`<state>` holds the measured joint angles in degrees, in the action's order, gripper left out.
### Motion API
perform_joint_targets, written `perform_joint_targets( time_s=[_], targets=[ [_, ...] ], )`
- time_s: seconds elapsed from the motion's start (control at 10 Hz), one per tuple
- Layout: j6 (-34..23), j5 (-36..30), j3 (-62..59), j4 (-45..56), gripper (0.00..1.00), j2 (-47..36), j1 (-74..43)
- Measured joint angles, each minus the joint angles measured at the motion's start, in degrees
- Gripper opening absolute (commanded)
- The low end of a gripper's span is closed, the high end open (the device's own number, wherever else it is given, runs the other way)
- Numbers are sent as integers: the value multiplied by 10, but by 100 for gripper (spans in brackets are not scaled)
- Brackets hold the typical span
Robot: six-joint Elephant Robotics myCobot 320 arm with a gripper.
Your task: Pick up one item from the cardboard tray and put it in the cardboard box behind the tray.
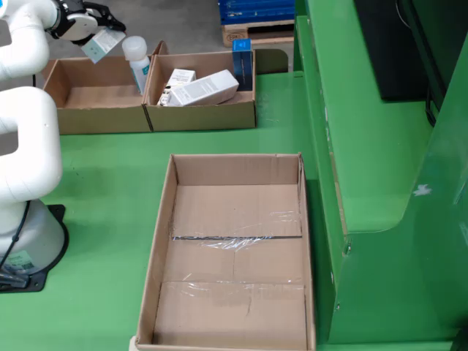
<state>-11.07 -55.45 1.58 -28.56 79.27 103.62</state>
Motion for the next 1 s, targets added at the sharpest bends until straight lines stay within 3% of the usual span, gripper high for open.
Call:
perform_joint_targets(
  time_s=[0.5, 1.0],
  targets=[
    [-1, 1, 0, 0, 100, 0, 0],
    [-1, 1, 0, 0, 100, 0, 0]
  ],
)
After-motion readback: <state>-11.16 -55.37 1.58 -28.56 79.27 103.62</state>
